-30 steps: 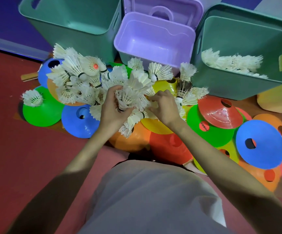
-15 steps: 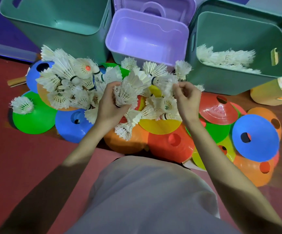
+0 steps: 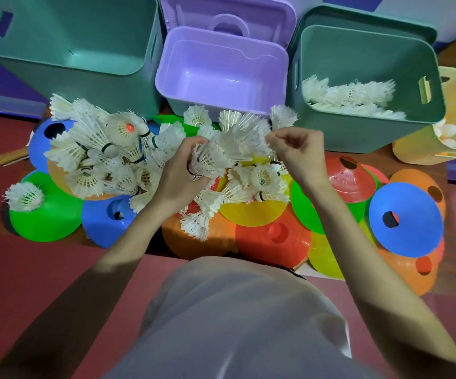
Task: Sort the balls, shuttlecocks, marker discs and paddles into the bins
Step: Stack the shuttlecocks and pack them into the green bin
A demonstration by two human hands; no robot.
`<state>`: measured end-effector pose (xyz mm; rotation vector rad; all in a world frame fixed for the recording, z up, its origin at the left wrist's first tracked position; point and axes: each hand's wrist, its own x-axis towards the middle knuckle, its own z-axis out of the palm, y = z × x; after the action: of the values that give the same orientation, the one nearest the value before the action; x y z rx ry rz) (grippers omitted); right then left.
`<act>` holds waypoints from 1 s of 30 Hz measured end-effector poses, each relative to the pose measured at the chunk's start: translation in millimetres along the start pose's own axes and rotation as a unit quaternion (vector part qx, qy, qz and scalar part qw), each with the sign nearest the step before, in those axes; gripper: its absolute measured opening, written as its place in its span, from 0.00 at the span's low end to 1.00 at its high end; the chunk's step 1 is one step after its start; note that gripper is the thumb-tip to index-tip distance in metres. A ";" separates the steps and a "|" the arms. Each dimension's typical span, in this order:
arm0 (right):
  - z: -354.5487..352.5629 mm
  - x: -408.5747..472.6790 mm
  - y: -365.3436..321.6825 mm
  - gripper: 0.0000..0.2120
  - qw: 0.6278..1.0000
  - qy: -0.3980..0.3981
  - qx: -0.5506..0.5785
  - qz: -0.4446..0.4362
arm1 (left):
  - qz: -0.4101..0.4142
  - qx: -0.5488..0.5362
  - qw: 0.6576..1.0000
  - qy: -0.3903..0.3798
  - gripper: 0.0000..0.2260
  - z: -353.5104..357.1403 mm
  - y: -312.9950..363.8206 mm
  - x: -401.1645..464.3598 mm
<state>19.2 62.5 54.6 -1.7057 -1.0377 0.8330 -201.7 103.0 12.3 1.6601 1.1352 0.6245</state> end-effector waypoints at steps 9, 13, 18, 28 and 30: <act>10.1 2.2 -7.4 0.13 0.999 -0.035 0.029 -0.002 | -0.029 -0.067 0.997 -0.035 0.28 10.5 0.0 6.3; 6.4 2.2 -1.5 0.16 0.999 -0.005 0.048 0.011 | -0.045 -0.102 0.994 -0.019 0.28 13.4 -0.1 8.8; -4.5 2.5 28.5 0.08 1.000 0.017 -0.015 0.020 | -0.043 -0.129 0.991 0.000 0.27 13.6 0.6 11.5; 3.7 -7.8 99.2 0.14 0.896 -0.041 -0.442 0.025 | -0.047 -0.141 0.989 0.004 0.27 14.5 -1.3 5.4; 5.1 -5.1 98.4 0.15 0.887 -0.032 -0.460 0.034 | -0.047 -0.131 0.990 0.007 0.27 16.7 -2.0 4.4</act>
<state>39.2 40.1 -39.4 -2.5156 -1.5720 0.4361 -186.9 99.8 3.7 1.3741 1.0847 0.6941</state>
